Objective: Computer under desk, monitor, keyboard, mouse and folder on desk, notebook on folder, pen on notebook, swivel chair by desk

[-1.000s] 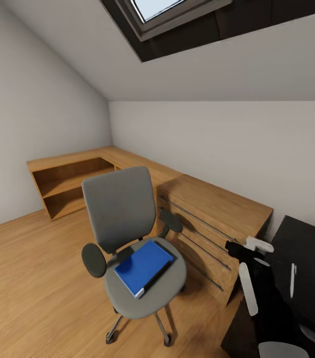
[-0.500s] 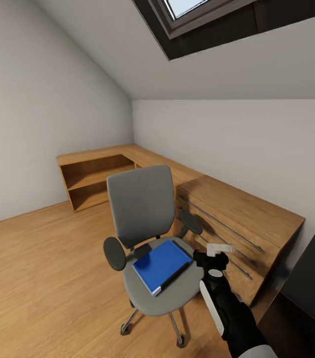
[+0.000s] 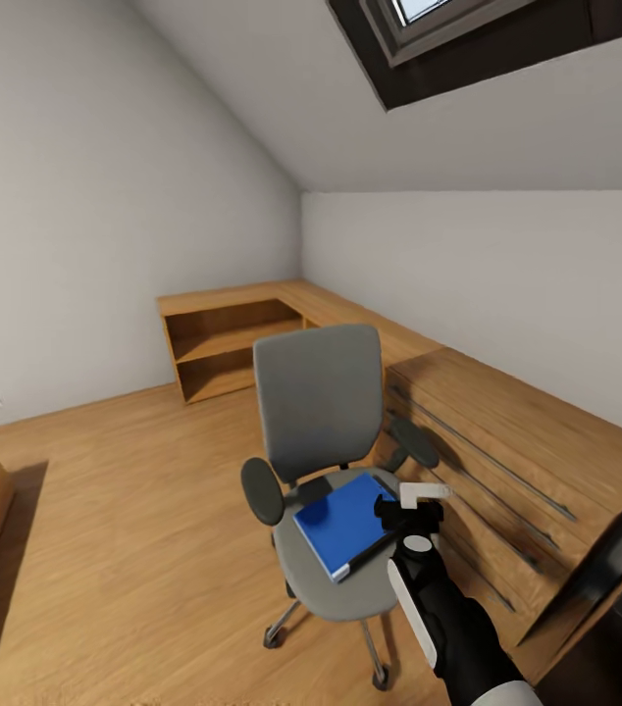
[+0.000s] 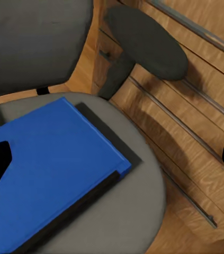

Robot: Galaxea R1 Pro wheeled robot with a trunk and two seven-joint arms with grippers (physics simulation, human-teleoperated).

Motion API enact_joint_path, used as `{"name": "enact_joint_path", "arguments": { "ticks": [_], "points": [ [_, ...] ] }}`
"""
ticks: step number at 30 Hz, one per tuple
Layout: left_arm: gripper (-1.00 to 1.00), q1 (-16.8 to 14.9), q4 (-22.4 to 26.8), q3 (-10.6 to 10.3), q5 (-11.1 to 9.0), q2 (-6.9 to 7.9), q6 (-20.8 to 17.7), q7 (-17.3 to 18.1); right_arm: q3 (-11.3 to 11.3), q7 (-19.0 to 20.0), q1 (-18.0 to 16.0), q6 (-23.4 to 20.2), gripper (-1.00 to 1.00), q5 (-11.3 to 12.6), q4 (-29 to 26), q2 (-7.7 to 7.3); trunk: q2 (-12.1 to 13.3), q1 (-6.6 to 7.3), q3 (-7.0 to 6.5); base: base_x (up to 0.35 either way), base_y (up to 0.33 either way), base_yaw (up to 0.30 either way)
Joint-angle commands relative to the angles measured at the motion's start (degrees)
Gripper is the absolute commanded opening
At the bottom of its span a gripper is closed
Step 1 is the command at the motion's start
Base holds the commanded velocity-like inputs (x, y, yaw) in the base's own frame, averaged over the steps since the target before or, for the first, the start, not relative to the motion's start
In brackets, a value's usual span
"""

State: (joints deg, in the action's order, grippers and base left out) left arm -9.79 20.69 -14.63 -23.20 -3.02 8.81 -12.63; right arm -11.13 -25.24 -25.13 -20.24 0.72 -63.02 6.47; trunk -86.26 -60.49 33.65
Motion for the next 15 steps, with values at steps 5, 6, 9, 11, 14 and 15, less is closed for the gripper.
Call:
{"name": "enact_joint_path", "arguments": {
  "ticks": [5,6,9,11,14,15],
  "points": [
    [1.00,-0.05,-0.03,-0.49,-0.44,0.03,0.28,-0.39,-0.08,-0.34,-0.01,-0.34,1.00,0.07,-0.09,-0.05,-0.03,0.00,0.34,0.000,0.000,0.216],
    [1.00,-0.05,-0.03,-0.49,-0.44,0.03,0.30,-0.38,-0.06,-0.34,-0.01,-0.34,1.00,0.07,-0.09,-0.08,-0.03,0.00,0.41,0.000,0.000,0.198],
    [1.00,-0.05,-0.03,-0.49,-0.44,0.03,0.58,-0.40,-0.03,-0.34,-0.02,-0.19,1.00,0.04,-0.14,-0.14,-0.03,0.00,0.59,0.000,0.000,0.177],
    [1.00,-0.07,-0.03,-0.49,-0.44,0.03,1.03,-0.40,-0.03,-0.34,-0.03,0.08,1.00,0.04,-0.12,-0.19,-0.03,0.00,0.66,0.000,0.000,0.085],
    [1.00,-0.06,-0.03,-0.49,-0.44,0.03,1.31,-0.44,-0.03,-0.32,-0.02,0.24,1.00,0.06,-0.10,-0.23,-0.03,0.00,0.69,0.000,0.000,0.025],
    [1.00,-0.05,-0.03,-0.49,-0.44,0.03,1.34,-0.45,-0.03,-0.31,-0.01,0.26,1.00,0.03,-0.09,-0.23,-0.03,0.00,0.69,0.000,0.000,0.009]
  ]
}}
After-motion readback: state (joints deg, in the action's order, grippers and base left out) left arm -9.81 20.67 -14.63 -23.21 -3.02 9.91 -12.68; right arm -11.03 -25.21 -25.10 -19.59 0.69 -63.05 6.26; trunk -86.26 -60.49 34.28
